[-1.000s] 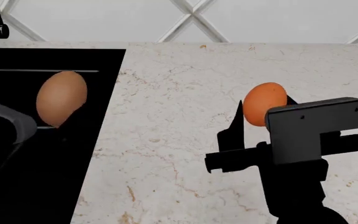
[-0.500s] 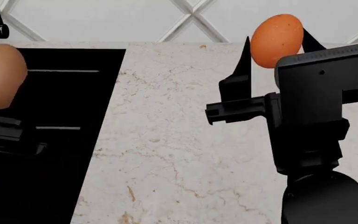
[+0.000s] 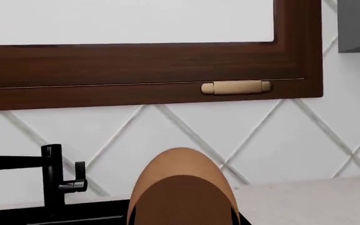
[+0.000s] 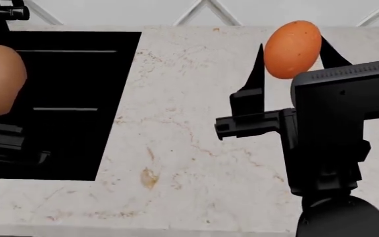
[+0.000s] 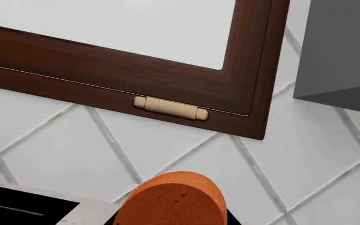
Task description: Place the eggs and milk next to the bowl.
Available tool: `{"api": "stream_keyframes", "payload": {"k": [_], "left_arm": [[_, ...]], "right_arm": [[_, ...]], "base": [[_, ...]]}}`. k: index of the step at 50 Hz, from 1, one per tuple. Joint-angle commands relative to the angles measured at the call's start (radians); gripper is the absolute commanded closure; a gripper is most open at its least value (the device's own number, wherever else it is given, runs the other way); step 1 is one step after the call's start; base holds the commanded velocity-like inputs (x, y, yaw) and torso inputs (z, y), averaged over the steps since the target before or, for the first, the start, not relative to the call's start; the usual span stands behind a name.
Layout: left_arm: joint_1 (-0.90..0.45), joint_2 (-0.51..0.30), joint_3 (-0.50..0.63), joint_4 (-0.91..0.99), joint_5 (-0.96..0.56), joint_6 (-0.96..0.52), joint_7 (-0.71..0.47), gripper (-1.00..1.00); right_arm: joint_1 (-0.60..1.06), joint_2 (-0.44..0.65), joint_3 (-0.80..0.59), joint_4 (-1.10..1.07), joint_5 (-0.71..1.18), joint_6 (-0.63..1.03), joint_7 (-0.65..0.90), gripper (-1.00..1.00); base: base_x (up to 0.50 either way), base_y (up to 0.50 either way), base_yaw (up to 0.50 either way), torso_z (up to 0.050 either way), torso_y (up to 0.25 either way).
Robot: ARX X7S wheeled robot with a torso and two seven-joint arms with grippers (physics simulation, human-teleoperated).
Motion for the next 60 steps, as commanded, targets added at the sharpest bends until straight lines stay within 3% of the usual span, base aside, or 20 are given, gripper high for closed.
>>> {"api": "stream_keyframes", "payload": {"k": [1,14,60], "left_arm": [[-0.009,0.017,-0.018,-0.018,-0.010,0.012,0.010,1.00],[0.006,0.015,-0.021,-0.015,-0.016,0.028,0.012,1.00],[0.026,0.001,-0.005,-0.025,-0.025,0.057,0.020,1.00]], "right_arm": [[-0.019,-0.016,0.027,0.014,-0.043,-0.017,-0.036,1.00],[-0.021,-0.024,0.038,0.002,-0.023,-0.006,-0.028,1.00],[-0.012,-0.021,0.033,-0.030,0.016,0.037,-0.018,1.00]], "base": [[-0.48,0.02,0.00,0.000,0.000],[-0.26,-0.02,0.00,0.000,0.000],[0.00,-0.50,0.00,0.000,0.000]]}}
